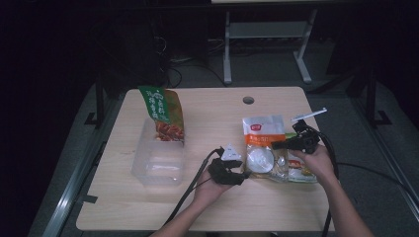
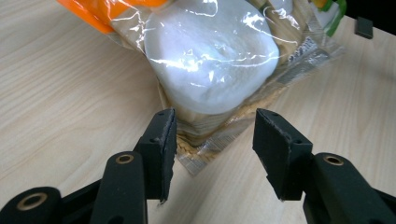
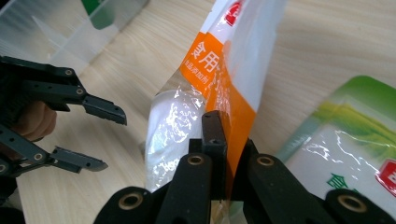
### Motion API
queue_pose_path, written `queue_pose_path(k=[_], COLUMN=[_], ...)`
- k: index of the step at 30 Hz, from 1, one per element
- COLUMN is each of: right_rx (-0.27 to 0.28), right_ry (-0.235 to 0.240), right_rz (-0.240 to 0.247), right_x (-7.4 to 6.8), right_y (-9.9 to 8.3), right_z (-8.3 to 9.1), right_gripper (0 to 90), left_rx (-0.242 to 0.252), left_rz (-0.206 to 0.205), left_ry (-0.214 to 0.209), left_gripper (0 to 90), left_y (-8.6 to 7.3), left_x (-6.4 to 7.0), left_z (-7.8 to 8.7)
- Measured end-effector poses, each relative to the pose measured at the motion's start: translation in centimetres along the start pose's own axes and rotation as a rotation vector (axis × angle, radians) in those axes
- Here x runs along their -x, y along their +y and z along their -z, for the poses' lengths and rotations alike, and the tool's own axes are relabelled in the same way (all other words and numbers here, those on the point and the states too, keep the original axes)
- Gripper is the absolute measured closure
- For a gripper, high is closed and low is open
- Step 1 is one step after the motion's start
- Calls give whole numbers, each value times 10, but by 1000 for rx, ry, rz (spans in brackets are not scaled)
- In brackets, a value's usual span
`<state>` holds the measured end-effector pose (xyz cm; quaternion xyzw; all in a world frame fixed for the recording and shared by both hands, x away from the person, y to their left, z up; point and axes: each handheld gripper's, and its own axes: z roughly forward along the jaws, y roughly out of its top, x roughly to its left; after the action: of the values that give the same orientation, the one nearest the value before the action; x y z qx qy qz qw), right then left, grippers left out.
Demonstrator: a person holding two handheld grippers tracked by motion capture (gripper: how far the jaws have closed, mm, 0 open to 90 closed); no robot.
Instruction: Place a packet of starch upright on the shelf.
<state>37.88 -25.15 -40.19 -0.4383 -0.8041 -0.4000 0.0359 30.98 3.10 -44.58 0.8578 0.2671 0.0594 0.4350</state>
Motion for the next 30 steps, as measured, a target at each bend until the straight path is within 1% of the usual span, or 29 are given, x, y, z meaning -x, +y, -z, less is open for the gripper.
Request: queue_pose_path(k=[1,2,4,5,8,14,16,17,18,20,21,22,25,26,27,28,30], right_rx=[7,12,23,28,37,54,61,63,69,78,80,85,89,88,88,89,86], right_ry=[5,10,16,20,27,48,57,61,68,77,83,88,105,110,115,116,116], right_rz=[7,11,30,33,56,110,134,144,157,178,187,195,216,219,227,235,238], right_x=[-2,-4,-9,-11,-17,-26,-29,-30,-31,-32,-32,-32,-33,-33,-34,-35,-37], right_y=[0,0,1,1,1,-1,-2,-3,-3,-5,-6,-7,-9,-9,-9,-9,-9], right_z=[1,2,4,5,7,11,12,13,14,14,15,15,16,16,16,16,16], right_gripper=[894,894,894,895,894,894,894,895,895,895,895,895,894,894,894,894,894], left_rx=[7,0,11,3,21,47,65,68,74,81,84,89,101,108,114,116,115], left_rz=[3,-4,-1,-5,14,39,63,69,84,103,118,149,171,182,183,194,172], left_ry=[0,0,3,2,-1,-12,-18,-23,-30,-43,-54,-67,-106,-131,-142,-144,-124], left_gripper=[483,481,475,470,449,360,339,324,310,301,299,299,338,374,418,459,543], left_y=[-1,-1,-3,-3,-4,-2,-2,-1,-1,-1,-1,-1,1,1,2,3,5], left_x=[1,0,0,-1,-3,-5,-7,-8,-9,-12,-14,-14,-17,-18,-19,-18,-17], left_z=[1,3,5,6,8,4,1,0,-2,-4,-5,-7,-10,-11,-11,-12,-11])
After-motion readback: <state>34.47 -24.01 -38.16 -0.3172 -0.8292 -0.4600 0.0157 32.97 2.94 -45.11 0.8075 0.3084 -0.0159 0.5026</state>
